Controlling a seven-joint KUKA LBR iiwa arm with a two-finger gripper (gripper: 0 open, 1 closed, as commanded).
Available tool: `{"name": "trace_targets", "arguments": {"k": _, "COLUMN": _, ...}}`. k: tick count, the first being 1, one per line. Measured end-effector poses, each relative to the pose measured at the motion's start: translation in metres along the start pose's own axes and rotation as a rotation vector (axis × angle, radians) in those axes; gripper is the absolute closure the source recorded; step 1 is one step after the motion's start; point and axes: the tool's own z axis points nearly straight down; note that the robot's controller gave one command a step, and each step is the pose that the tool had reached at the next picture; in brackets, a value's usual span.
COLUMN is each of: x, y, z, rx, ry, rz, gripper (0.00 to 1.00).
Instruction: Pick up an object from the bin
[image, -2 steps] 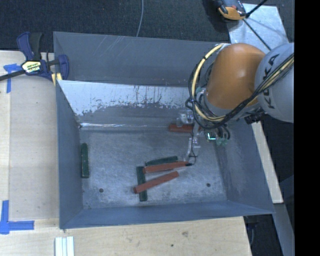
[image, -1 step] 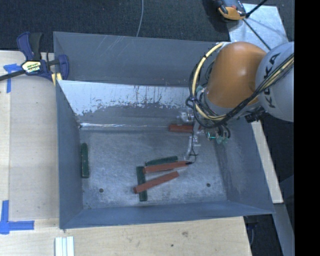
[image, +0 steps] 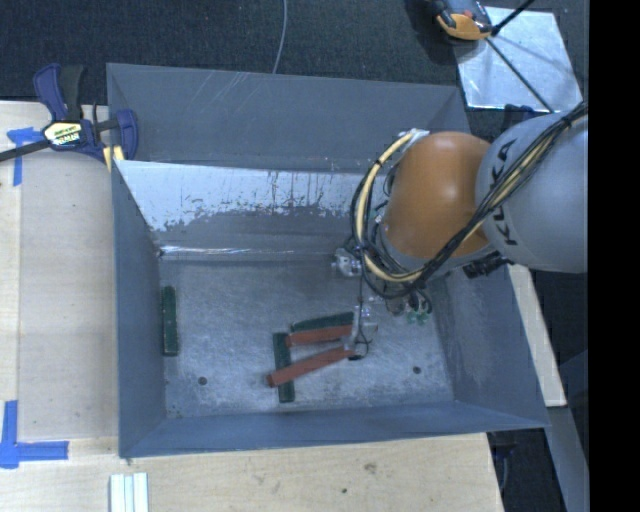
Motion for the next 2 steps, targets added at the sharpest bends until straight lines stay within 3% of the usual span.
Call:
{"name": "trace_targets", "arguments": {"k": 1, "x": -0.027, "y": -0.002, "z": 0.058, "rx": -0.002, "ry": 0.004, "rz": -0.107, "gripper": 0.00}}
{"name": "trace_targets", "arguments": {"k": 2, "x": 0.064, "y": 0.033, "z": 0.052, "rx": -0.003, "ry": 0.000, "rz": -0.280, "gripper": 1.00}}
